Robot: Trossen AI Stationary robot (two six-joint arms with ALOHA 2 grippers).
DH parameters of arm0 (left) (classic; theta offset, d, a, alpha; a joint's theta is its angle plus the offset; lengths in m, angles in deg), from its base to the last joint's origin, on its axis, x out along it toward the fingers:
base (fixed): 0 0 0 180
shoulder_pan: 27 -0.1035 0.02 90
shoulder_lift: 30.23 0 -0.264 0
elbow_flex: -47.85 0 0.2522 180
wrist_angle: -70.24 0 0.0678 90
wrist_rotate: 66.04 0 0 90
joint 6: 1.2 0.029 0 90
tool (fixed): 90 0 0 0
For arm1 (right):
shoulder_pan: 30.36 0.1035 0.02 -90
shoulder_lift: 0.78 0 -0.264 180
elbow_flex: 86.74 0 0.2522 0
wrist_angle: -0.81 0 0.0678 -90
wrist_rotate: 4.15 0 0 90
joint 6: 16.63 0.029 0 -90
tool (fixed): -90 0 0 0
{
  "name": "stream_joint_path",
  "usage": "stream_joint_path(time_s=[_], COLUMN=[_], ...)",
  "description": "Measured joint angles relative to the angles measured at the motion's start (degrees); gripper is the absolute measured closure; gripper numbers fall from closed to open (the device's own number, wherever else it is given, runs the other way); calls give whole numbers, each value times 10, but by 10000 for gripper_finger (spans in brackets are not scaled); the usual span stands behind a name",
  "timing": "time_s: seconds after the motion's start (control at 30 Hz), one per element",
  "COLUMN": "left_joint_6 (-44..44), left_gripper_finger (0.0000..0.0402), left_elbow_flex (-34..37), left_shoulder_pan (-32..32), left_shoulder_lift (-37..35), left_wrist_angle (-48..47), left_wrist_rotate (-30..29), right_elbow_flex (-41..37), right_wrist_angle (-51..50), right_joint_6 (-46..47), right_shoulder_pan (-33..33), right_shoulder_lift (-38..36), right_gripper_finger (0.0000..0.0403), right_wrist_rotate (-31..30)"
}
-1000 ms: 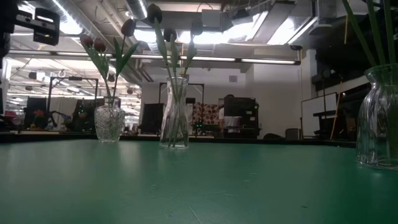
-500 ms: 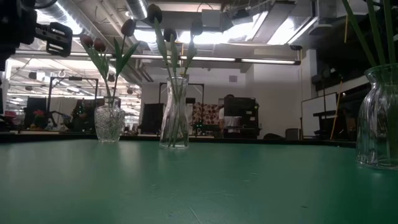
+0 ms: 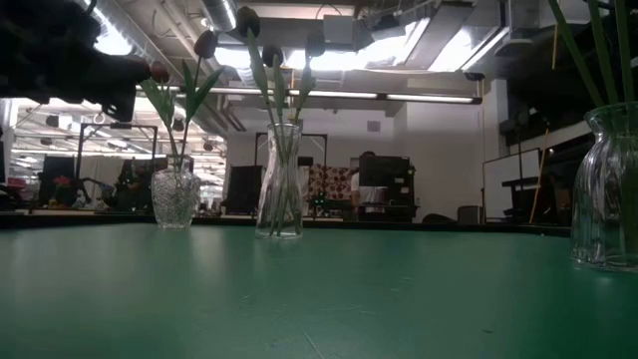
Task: Sort flowers into vase by color
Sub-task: Return to Home Position
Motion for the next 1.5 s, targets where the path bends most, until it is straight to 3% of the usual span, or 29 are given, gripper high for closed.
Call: stream_joint_path(time_s=[0.47, 1.5], left_joint_6=[-12, -10], left_gripper_finger=[401, 401], left_elbow_flex=[0, 0], left_shoulder_pan=[0, 0], left_shoulder_lift=[0, 0], left_wrist_angle=[2, 2], left_wrist_rotate=[17, 18], right_elbow_flex=[0, 0], right_wrist_angle=[-8, -9], right_joint_6=[-1, 0], right_shoulder_pan=[0, 0], right_shoulder_lift=[0, 0], right_gripper_finger=[320, 320], right_wrist_rotate=[-50, -51])
